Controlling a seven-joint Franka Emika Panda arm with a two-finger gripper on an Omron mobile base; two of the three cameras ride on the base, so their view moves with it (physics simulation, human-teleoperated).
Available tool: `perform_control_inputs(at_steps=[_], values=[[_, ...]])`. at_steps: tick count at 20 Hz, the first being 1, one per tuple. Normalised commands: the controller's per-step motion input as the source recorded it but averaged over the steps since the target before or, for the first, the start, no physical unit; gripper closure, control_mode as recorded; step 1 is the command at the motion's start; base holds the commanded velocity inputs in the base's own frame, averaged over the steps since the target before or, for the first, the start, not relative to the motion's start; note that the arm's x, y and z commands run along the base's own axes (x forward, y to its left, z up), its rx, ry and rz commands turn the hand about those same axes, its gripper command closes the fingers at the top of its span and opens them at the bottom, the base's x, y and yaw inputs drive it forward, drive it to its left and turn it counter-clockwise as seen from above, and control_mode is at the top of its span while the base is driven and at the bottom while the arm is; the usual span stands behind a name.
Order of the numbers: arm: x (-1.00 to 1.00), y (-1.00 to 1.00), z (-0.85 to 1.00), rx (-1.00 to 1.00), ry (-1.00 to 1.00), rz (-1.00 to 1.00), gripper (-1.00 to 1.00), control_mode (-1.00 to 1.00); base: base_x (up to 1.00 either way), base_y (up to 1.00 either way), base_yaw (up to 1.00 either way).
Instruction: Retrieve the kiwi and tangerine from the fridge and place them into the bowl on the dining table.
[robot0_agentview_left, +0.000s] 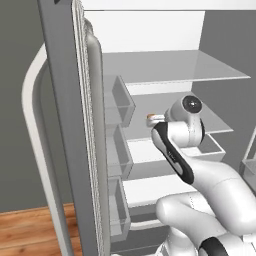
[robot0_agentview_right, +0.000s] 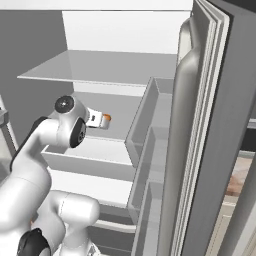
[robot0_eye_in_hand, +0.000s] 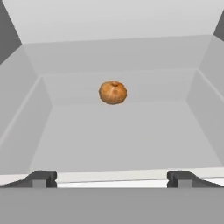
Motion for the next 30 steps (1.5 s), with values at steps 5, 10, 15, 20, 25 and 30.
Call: perform_control_inputs(at_steps=[5,10,15,20,25,30], values=[[0.11,-0.06,0.0,0.0,0.0,0.0,-1.0,-1.0,0.0,0.0,0.0],[0.18,-0.01,-0.01,0.0,0.0,0.0,-1.0,-1.0,0.0,0.0,0.0],[0.18,0.0,-0.06,0.0,0.0,0.0,-1.0,-1.0,0.0,0.0,0.0],[0.2,-0.02,-0.07,0.0,0.0,0.0,-1.0,-1.0,0.0,0.0,0.0],[0.23,-0.02,-0.05,0.0,0.0,0.0,-1.0,-1.0,0.0,0.0,0.0],[0.26,-0.03,-0.06,0.0,0.0,0.0,-1.0,-1.0,0.0,0.0,0.0]])
